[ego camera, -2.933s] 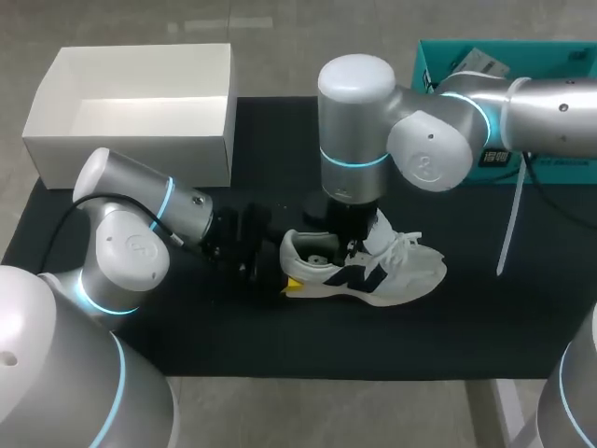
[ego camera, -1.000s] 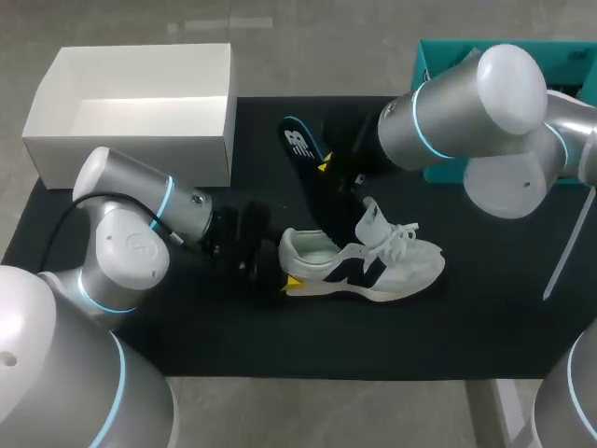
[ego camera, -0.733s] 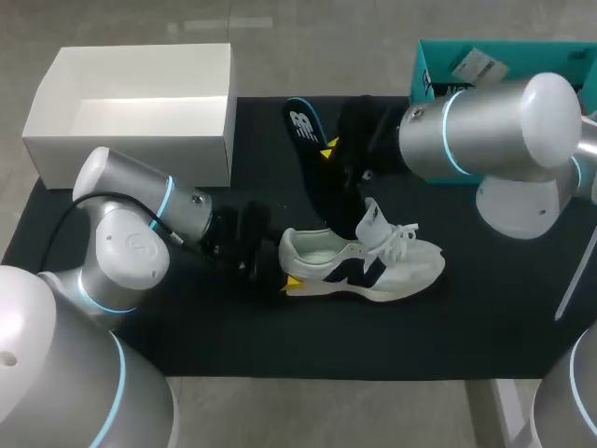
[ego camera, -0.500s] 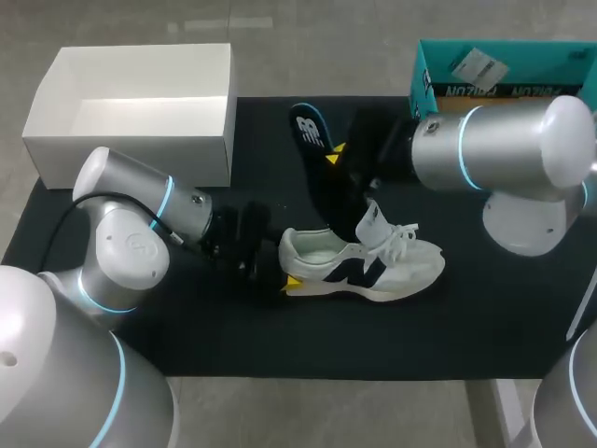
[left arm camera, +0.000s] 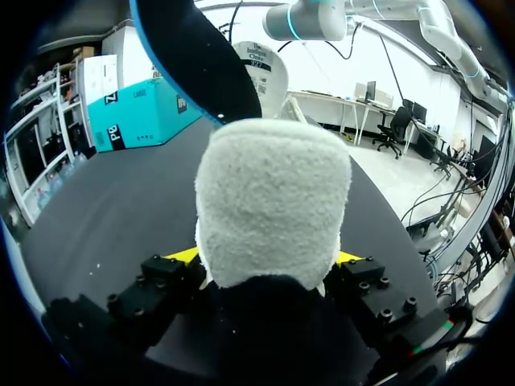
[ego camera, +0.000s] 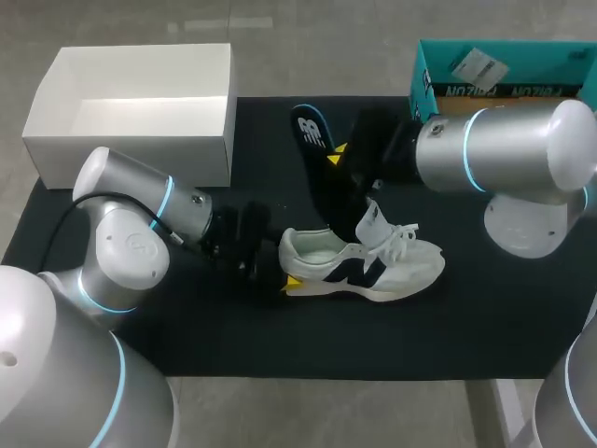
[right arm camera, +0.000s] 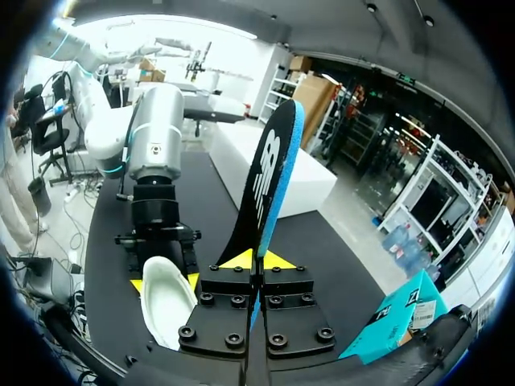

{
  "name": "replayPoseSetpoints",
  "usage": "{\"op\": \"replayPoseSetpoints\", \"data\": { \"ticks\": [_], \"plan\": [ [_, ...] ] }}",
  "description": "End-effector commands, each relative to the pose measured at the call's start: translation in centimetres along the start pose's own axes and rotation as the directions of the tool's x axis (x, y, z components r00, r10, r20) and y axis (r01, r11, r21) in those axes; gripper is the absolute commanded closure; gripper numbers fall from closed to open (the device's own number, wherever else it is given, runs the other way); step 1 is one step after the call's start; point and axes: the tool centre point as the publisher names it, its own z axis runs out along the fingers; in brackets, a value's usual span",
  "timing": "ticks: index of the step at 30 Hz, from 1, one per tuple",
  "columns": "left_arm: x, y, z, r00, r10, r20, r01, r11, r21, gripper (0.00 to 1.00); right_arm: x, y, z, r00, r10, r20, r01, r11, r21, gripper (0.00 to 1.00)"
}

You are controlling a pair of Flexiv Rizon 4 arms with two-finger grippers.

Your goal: Take the shoe out of the shoebox, open the shoe tongue, remove and reinsert the insole, then place the shoe into the shoebox

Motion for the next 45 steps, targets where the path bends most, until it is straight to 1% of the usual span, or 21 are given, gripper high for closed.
{"op": "replayPoseSetpoints", "data": {
  "ticks": [1,4,6,7,8,9,10,11,12,13,17,18,21,26,29,32,33,36,40,41,45],
  "plan": [
    [0.0,0.1,0.1,1.000,0.000,0.000,0.000,1.000,-0.001,1.00,0.1,-0.1,0.0,1.000,0.001,0.000,-0.001,1.000,-0.002,1.00],
    [0.0,0.1,0.1,1.000,0.000,0.000,0.000,1.000,-0.001,1.00,0.1,-0.1,0.0,1.000,0.001,0.000,-0.001,1.000,-0.002,1.00],
    [0.0,0.1,0.1,1.000,0.000,0.000,0.000,1.000,-0.001,1.00,-0.6,0.7,-0.1,0.999,0.028,0.027,-0.027,0.999,-0.038,1.00],
    [0.0,0.1,0.1,1.000,0.000,0.000,0.000,1.000,-0.001,1.00,-1.0,1.0,-0.3,0.998,0.056,0.034,-0.055,0.998,-0.040,1.00],
    [0.0,0.1,0.1,1.000,0.000,0.000,0.000,1.000,-0.001,1.00,-1.3,1.4,-0.4,0.998,0.054,0.040,-0.052,0.996,-0.066,1.00],
    [0.0,0.1,0.1,1.000,0.000,0.000,0.000,1.000,-0.001,1.00,-1.5,1.9,-0.6,0.996,0.077,0.039,-0.073,0.994,-0.084,1.00],
    [0.0,0.1,0.1,1.000,0.000,0.000,0.000,1.000,-0.001,1.00,-1.8,2.2,-0.9,0.994,0.104,0.039,-0.101,0.992,-0.079,1.00],
    [0.0,0.1,0.1,1.000,0.000,0.000,0.000,1.000,-0.001,1.00,-2.0,2.5,-1.1,0.992,0.124,0.040,-0.119,0.988,-0.101,1.00],
    [0.0,0.1,0.1,1.000,0.000,0.000,0.000,1.000,-0.001,1.00,-2.2,2.9,-1.4,0.987,0.158,0.031,-0.153,0.982,-0.115,1.00],
    [0.0,0.1,0.1,1.000,0.000,0.000,0.000,1.000,-0.001,1.00,-2.4,3.2,-1.7,0.983,0.183,0.023,-0.180,0.977,-0.112,1.00],
    [0.0,0.1,0.1,1.000,0.000,0.000,0.000,1.000,-0.001,1.00,-2.6,4.8,-3.3,0.970,0.241,-0.020,-0.241,0.955,-0.174,1.00],
    [0.0,0.1,0.1,1.000,0.000,0.000,0.000,1.000,-0.001,1.00,-2.7,5.4,-3.8,0.968,0.248,-0.037,-0.250,0.949,-0.191,1.00],
    [0.0,0.1,0.1,1.000,0.000,0.000,0.000,1.000,-0.001,1.00,-2.6,6.6,-5.3,0.963,0.255,-0.091,-0.269,0.940,-0.209,1.00],
    [0.0,0.1,0.1,1.000,0.000,0.000,0.000,1.000,-0.001,1.00,-2.0,8.2,-8.3,0.945,0.258,-0.199,-0.300,0.927,-0.223,1.00],
    [0.0,0.1,0.1,1.000,0.000,0.000,0.000,1.000,-0.001,1.00,-1.3,9.0,-10.0,0.923,0.257,-0.287,-0.328,0.915,-0.237,1.00],
    [0.0,0.1,0.1,1.000,0.000,0.000,0.000,1.000,-0.001,1.00,-0.5,9.8,-11.2,0.903,0.239,-0.356,-0.334,0.913,-0.234,1.00],
    [0.0,0.1,0.1,1.000,0.000,0.000,0.000,1.000,-0.001,1.00,-0.2,10.1,-11.8,0.891,0.231,-0.392,-0.342,0.908,-0.242,1.00],
    [0.0,0.1,0.1,1.000,0.000,0.000,0.000,1.000,-0.001,1.00,0.2,11.2,-12.9,0.873,0.207,-0.441,-0.357,0.889,-0.288,1.00],
    [0.0,0.1,0.1,1.000,0.000,0.000,0.000,1.000,-0.001,1.00,0.5,12.0,-13.7,0.850,0.169,-0.498,-0.364,0.873,-0.325,1.00],
    [0.0,0.1,0.1,1.000,0.000,0.000,0.000,1.000,-0.001,1.00,0.6,11.9,-13.8,0.850,0.171,-0.499,-0.358,0.881,-0.309,1.00],
    [0.0,0.1,0.1,1.000,0.000,0.000,0.000,1.000,-0.001,1.00,0.6,11.9,-13.8,0.850,0.171,-0.499,-0.358,0.881,-0.309,1.00]
  ]
}}
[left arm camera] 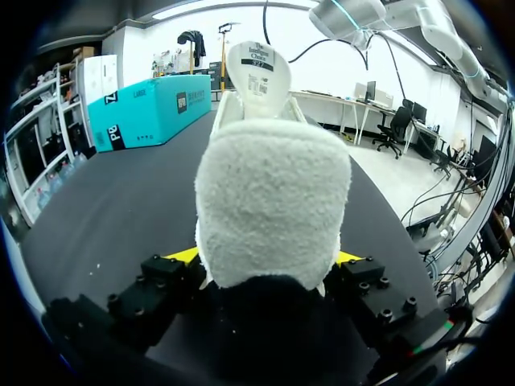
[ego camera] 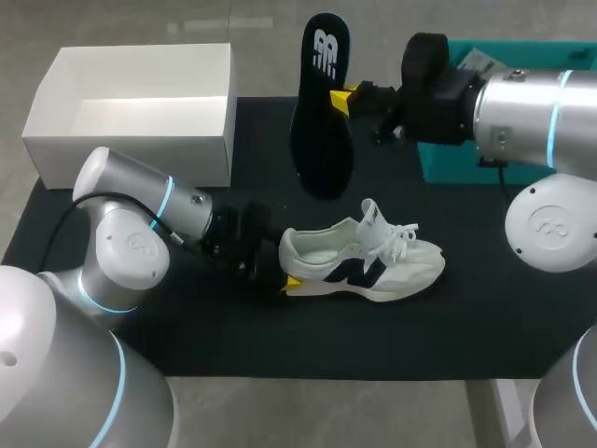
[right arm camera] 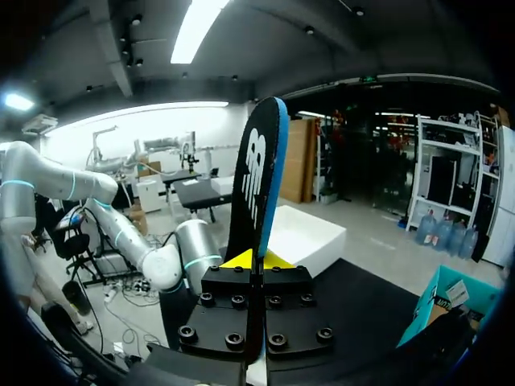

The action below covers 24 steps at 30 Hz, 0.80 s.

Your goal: Take the shoe out of the shoebox, open the shoe tongue, remove and reinsert the insole, then place the shoe into the shoebox

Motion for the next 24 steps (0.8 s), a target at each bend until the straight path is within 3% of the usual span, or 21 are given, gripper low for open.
{"op": "replayPoseSetpoints", "data": {
  "ticks": [1,16,24],
  "plan": [
    [0.0,0.1,0.1,1.000,0.000,0.000,0.000,1.000,-0.001,1.00,-0.3,-0.4,-2.3,0.926,-0.003,-0.377,0.000,1.000,-0.009,1.00],
    [0.0,0.1,0.1,1.000,0.000,0.000,0.000,1.000,-0.001,1.00,0.1,-0.1,-3.0,0.923,0.001,-0.385,-0.009,1.000,-0.020,1.00],
    [0.0,0.1,0.1,1.000,0.000,0.000,0.000,1.000,-0.001,1.00,2.9,1.1,-6.1,0.916,0.090,-0.392,-0.045,0.992,0.122,1.00]
  ]
}}
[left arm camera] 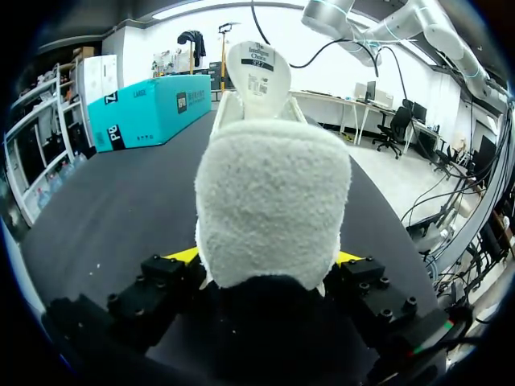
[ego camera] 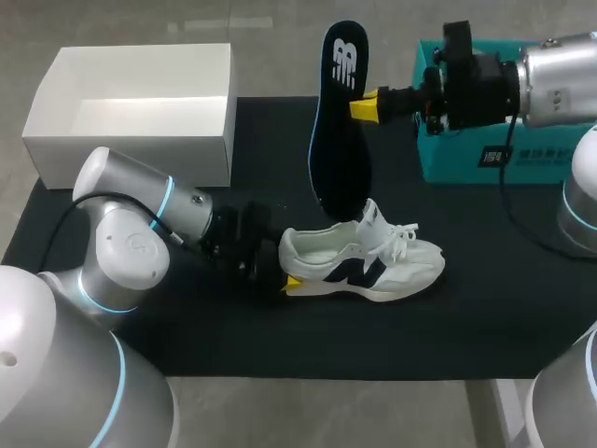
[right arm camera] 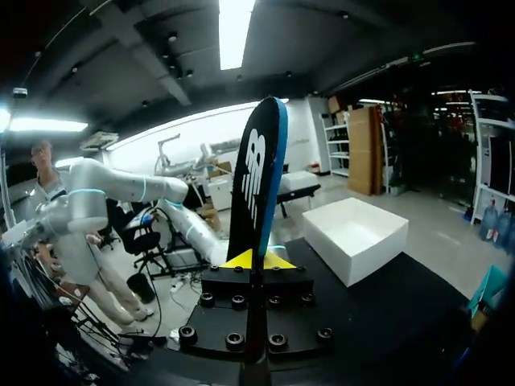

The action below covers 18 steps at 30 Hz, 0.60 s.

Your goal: Take the shoe out of the shoebox, open the shoe tongue, remove and reinsert the insole, then place the shoe into the shoebox

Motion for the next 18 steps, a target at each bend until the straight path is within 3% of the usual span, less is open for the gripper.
{"op": "replayPoseSetpoints", "data": {
  "ticks": [1,18],
  "plan": [
    [0.0,0.1,0.1,1.000,0.000,0.000,0.000,1.000,-0.001,1.00,2.3,1.4,-2.0,0.999,0.029,0.029,-0.031,0.998,0.053,1.00],
    [0.0,0.1,0.1,1.000,0.000,0.000,0.000,1.000,-0.001,1.00,10.2,2.5,-2.9,0.978,0.205,0.048,-0.206,0.978,0.027,1.00]
  ]
}}
